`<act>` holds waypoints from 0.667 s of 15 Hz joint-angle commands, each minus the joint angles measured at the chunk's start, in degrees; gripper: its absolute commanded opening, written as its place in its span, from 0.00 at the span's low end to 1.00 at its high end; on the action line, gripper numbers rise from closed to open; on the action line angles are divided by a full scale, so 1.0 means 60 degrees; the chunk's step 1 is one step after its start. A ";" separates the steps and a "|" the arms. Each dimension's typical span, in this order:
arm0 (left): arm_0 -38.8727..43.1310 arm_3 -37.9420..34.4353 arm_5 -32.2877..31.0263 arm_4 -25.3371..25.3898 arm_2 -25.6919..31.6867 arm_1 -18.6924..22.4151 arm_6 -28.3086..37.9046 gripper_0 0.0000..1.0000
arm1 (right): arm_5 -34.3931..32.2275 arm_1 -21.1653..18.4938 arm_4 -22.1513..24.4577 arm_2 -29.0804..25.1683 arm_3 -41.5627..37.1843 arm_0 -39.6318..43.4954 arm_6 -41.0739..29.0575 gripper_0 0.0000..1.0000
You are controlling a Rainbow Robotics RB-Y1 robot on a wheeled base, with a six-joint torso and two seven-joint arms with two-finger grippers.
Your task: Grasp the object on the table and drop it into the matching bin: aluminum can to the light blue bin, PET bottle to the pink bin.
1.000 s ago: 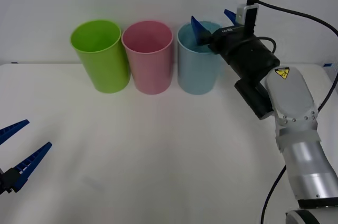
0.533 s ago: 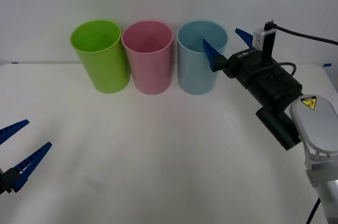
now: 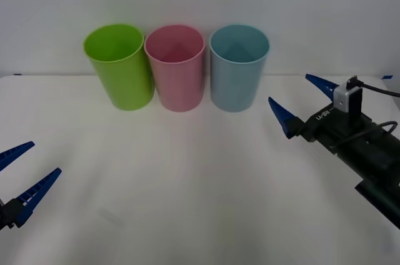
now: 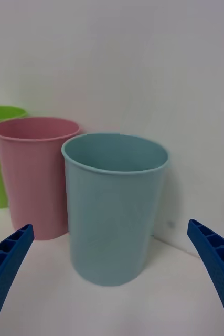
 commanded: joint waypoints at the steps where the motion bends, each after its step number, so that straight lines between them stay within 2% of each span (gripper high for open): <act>1: 0.0000 0.0000 0.0000 0.0000 0.0000 0.0000 0.0000 1.00 | -0.0722 -0.0041 -0.0485 -0.0548 -0.0084 0.0671 0.1128 1.00; 7: 0.0000 0.0000 0.0000 0.0000 0.0000 0.0000 0.0000 1.00 | -0.2011 -0.0012 -0.1643 -0.1398 -0.0084 0.2121 0.3047 1.00; 10: 0.0000 0.0000 0.0000 0.0000 0.0000 0.0000 0.0000 1.00 | -0.2714 -0.0012 -0.2024 -0.1735 -0.0011 0.2751 0.3091 1.00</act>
